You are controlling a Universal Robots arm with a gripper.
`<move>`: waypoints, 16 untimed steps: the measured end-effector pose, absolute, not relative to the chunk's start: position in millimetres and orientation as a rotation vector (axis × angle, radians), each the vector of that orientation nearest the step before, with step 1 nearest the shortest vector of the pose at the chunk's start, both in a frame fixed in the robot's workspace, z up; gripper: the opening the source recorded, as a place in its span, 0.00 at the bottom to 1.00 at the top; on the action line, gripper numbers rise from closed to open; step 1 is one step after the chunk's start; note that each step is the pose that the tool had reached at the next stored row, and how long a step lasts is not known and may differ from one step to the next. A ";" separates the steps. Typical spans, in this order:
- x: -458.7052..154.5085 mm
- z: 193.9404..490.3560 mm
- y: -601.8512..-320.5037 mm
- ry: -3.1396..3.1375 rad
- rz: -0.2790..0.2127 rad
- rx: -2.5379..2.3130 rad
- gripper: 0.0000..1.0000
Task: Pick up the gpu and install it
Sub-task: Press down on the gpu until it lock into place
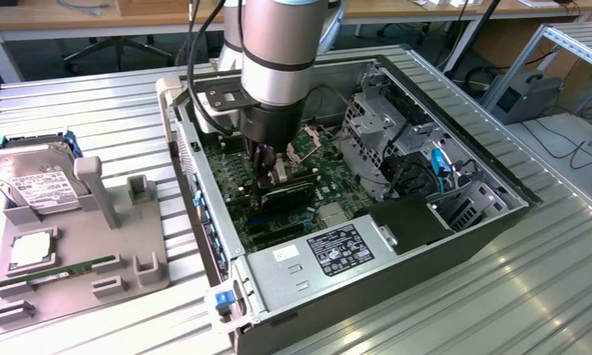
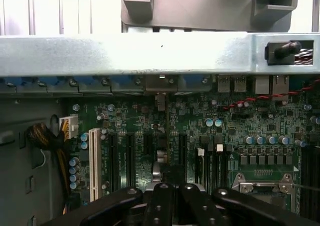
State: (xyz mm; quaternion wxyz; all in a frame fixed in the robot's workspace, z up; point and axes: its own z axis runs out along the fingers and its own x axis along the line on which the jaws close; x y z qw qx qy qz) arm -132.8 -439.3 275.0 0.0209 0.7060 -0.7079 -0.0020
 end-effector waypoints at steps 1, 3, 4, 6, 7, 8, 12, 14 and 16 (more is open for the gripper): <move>-131.8 275.6 -439.3 -2.195 -0.006 2.189 0.11; -127.8 275.7 -439.3 -2.194 -0.006 2.189 0.11; -124.8 275.8 -439.3 -2.194 -0.007 2.188 0.11; -118.9 275.7 -439.3 -2.194 -0.008 2.188 0.11; -115.3 275.8 -439.4 -2.193 -0.009 2.187 0.11; -111.8 275.8 -439.3 -2.192 -0.011 2.186 0.11; -98.9 275.7 -439.3 -2.189 -0.017 2.184 0.11; -92.4 275.7 -439.3 -2.188 -0.020 2.183 0.11; -85.7 275.7 -439.3 -2.187 -0.023 2.181 0.11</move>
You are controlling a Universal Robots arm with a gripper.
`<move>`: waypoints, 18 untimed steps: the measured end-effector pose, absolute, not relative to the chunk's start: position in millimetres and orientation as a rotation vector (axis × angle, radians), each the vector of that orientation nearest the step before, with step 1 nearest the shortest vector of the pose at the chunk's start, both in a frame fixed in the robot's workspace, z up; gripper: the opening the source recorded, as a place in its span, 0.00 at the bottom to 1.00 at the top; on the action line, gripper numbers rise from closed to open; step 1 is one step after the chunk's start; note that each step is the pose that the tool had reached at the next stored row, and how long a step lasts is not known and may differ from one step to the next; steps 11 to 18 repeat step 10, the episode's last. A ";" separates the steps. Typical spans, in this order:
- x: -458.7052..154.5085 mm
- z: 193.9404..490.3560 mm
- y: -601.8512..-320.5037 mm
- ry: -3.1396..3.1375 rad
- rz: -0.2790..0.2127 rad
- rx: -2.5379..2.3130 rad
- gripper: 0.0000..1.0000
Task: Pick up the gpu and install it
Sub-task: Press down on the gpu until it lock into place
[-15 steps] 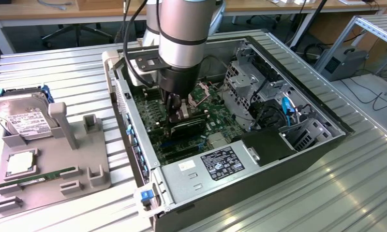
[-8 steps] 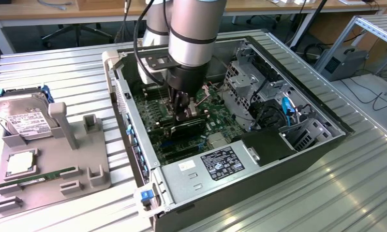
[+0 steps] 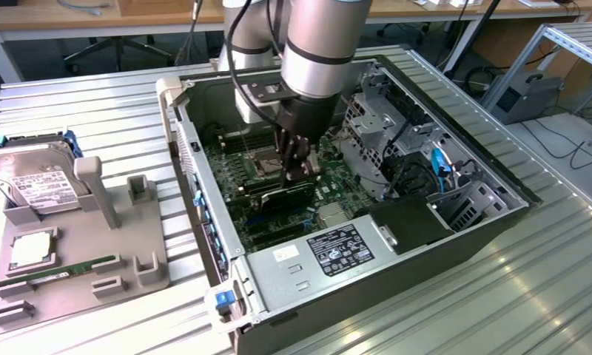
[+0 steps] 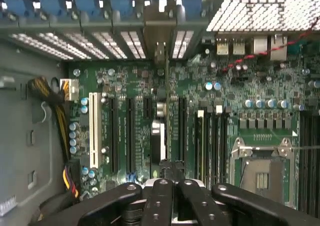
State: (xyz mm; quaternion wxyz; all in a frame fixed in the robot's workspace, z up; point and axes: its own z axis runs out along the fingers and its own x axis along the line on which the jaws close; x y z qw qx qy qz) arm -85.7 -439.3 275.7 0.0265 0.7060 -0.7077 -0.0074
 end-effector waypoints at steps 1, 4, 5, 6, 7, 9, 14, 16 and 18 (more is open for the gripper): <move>-82.2 275.7 -439.3 -2.186 -0.024 2.181 0.11; -77.2 275.7 -439.4 -2.185 -0.025 2.180 0.11; -76.8 275.8 -439.4 -2.185 -0.025 2.180 0.11; -76.7 275.7 -439.3 -2.185 -0.025 2.180 0.11; -76.5 275.8 -439.3 -2.185 -0.025 2.180 0.11; -76.5 275.7 -439.3 -2.185 -0.025 2.180 0.11; -76.5 275.8 -439.3 -2.185 -0.025 2.180 0.11; -76.5 275.8 -439.3 -2.185 -0.025 2.180 0.11; -76.5 275.8 -439.3 -2.185 -0.025 2.180 0.11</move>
